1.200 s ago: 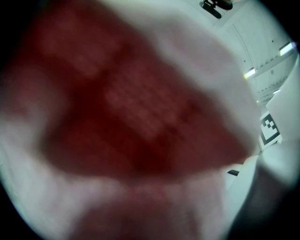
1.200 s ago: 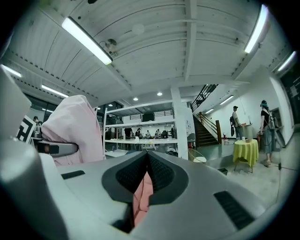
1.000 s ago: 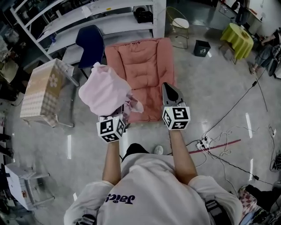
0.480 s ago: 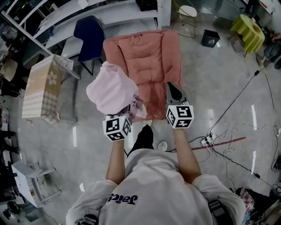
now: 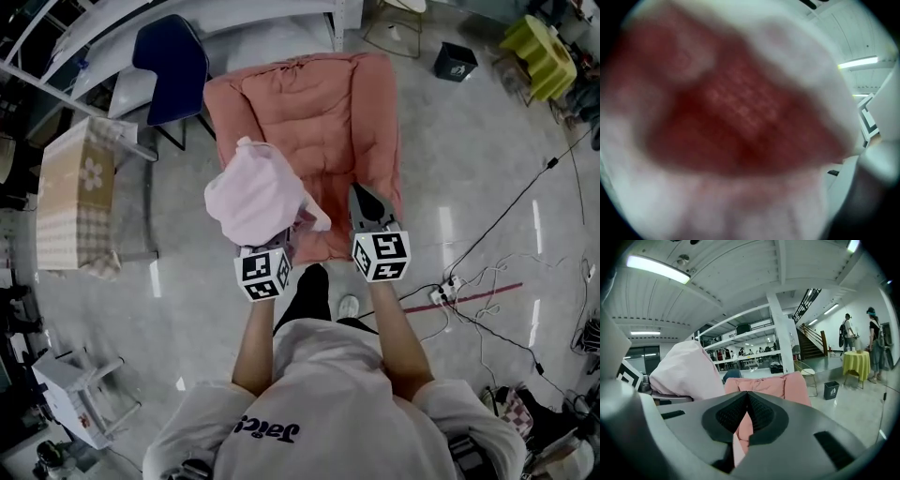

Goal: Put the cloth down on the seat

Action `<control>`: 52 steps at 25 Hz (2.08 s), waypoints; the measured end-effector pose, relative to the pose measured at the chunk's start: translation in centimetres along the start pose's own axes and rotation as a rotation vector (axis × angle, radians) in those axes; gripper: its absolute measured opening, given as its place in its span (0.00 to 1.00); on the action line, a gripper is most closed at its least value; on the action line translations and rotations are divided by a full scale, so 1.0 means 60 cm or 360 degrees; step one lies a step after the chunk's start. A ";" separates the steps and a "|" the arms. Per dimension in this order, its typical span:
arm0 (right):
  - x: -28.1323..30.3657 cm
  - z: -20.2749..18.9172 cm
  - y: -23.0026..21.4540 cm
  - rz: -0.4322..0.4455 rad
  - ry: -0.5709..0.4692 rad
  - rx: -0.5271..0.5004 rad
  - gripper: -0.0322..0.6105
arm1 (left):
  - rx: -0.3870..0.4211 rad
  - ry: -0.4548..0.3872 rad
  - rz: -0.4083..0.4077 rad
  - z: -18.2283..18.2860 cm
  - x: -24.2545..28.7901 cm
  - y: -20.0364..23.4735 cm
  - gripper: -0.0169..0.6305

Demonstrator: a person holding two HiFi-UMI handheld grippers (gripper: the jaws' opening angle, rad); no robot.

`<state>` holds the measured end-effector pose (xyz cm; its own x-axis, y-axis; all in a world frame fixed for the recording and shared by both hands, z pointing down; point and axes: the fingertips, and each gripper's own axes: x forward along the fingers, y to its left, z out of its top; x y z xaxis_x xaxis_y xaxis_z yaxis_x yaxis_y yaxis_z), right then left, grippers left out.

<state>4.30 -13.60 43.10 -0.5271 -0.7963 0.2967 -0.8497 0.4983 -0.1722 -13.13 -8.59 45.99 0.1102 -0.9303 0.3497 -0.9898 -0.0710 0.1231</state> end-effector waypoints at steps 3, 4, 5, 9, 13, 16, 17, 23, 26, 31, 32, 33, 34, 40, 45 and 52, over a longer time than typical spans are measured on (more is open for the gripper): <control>0.044 -0.020 -0.012 -0.0020 0.0078 0.0024 0.07 | -0.0003 0.0111 -0.0016 -0.037 0.051 0.016 0.45; 0.058 -0.027 -0.015 -0.0023 0.0102 0.0018 0.07 | -0.0007 0.0147 -0.0021 -0.051 0.067 0.021 0.45; 0.071 -0.035 -0.018 -0.0026 0.0127 0.0009 0.07 | -0.0011 0.0183 -0.0027 -0.065 0.082 0.026 0.45; 0.120 -0.076 -0.036 -0.0044 0.0228 0.0026 0.07 | -0.0040 0.0317 -0.0046 -0.123 0.142 0.043 0.45; 0.155 -0.119 -0.052 -0.0062 0.0326 0.0051 0.07 | -0.0082 0.0456 -0.0072 -0.188 0.192 0.055 0.45; 0.183 -0.148 -0.064 -0.0072 0.0386 0.0063 0.07 | -0.0123 0.0578 -0.0093 -0.248 0.231 0.065 0.45; 0.191 -0.159 -0.068 -0.0074 0.0409 0.0068 0.07 | -0.0139 0.0628 -0.0097 -0.269 0.242 0.068 0.45; 0.220 -0.242 -0.092 -0.0122 0.0603 0.0108 0.07 | -0.0279 0.0948 -0.0097 -0.429 0.277 0.070 0.46; 0.232 -0.274 -0.096 -0.0126 0.0661 0.0118 0.07 | -0.0261 0.1082 -0.0126 -0.508 0.295 0.068 0.46; 0.247 -0.336 -0.100 -0.0118 0.0758 0.0129 0.07 | -0.0355 0.1298 -0.0224 -0.629 0.343 0.055 0.47; 0.249 -0.348 -0.101 -0.0117 0.0774 0.0136 0.07 | -0.0384 0.1337 -0.0232 -0.649 0.352 0.054 0.48; 0.249 -0.359 -0.103 -0.0116 0.0791 0.0142 0.07 | -0.0407 0.1374 -0.0239 -0.667 0.362 0.052 0.48; 0.250 -0.371 -0.106 -0.0116 0.0809 0.0148 0.07 | -0.0423 0.1407 -0.0245 -0.683 0.372 0.050 0.48; 0.264 -0.422 -0.139 -0.0144 0.0882 0.0151 0.07 | -0.0479 0.1522 -0.0288 -0.767 0.428 0.039 0.53; 0.273 -0.431 -0.154 -0.0154 0.0877 0.0155 0.07 | -0.0516 0.1540 -0.0261 -0.799 0.442 0.044 0.59; 0.262 -0.391 -0.138 -0.0143 0.0799 0.0176 0.07 | -0.0638 0.1558 -0.0316 -0.757 0.412 0.027 0.67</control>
<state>3.30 -22.21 71.20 -0.4049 -0.5585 0.7240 -0.9018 0.3748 -0.2152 -7.96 -15.39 97.00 0.4661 -0.2103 0.8594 -0.8642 0.0996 0.4931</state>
